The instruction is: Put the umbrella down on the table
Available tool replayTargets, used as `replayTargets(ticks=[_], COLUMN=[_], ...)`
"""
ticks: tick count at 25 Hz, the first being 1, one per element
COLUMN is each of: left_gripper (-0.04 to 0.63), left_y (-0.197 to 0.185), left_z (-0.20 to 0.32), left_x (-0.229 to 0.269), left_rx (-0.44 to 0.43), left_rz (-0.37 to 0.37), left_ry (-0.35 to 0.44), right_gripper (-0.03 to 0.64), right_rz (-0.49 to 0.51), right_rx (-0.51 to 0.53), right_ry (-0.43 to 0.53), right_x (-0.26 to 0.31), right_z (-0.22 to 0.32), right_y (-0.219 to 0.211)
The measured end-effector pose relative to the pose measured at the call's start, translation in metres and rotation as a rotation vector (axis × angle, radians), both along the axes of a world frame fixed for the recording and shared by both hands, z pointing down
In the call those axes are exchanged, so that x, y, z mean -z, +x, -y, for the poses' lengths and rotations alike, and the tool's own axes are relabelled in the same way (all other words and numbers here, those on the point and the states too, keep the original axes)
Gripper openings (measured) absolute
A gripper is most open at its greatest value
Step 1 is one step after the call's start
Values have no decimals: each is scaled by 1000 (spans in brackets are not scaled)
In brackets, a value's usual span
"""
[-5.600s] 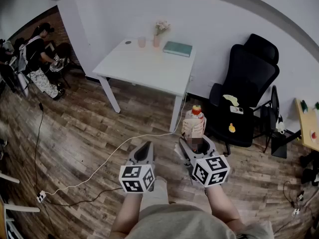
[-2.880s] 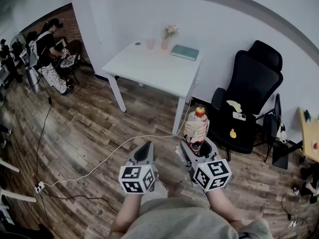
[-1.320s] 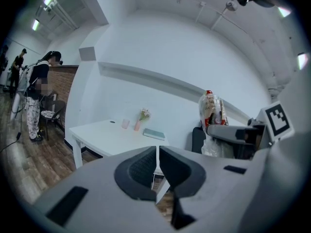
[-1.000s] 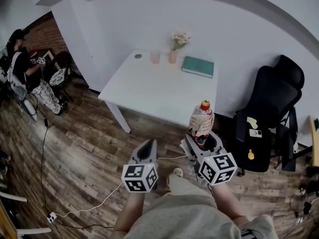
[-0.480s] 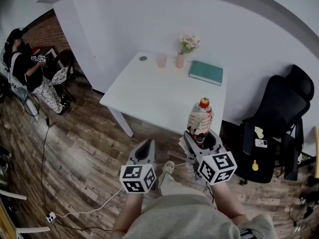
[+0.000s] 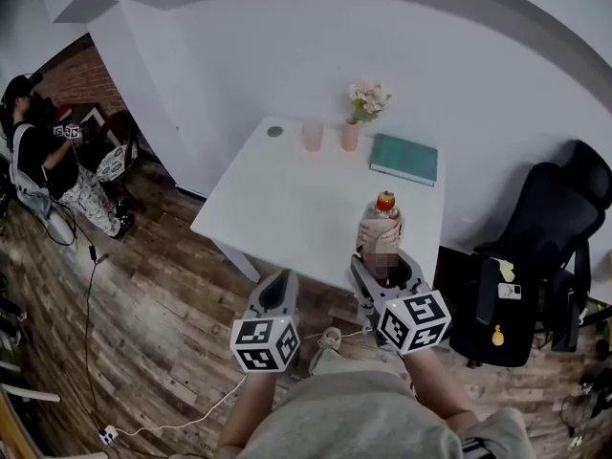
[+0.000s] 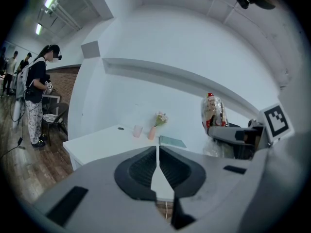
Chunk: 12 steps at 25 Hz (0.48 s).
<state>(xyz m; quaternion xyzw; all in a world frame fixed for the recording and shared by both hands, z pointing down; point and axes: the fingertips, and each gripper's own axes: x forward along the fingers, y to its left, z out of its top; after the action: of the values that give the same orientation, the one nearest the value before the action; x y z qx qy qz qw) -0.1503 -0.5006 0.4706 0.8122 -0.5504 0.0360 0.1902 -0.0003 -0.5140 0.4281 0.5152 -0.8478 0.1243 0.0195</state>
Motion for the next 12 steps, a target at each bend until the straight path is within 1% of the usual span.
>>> replayTargets(ticks=[7,12], left_gripper=[18,18], left_y=[-3,-4], left_z=[53,80], left_x=[-4,-7], left_rx=[4,5], left_rz=[-6,-9], left_ry=[-14,-21], right_gripper=[262,262], right_rz=[-21,-39], right_rx=[0,4], right_ry=[-43,-85], right_x=[-17,-36], right_z=[55,86], right_y=[-3,-5])
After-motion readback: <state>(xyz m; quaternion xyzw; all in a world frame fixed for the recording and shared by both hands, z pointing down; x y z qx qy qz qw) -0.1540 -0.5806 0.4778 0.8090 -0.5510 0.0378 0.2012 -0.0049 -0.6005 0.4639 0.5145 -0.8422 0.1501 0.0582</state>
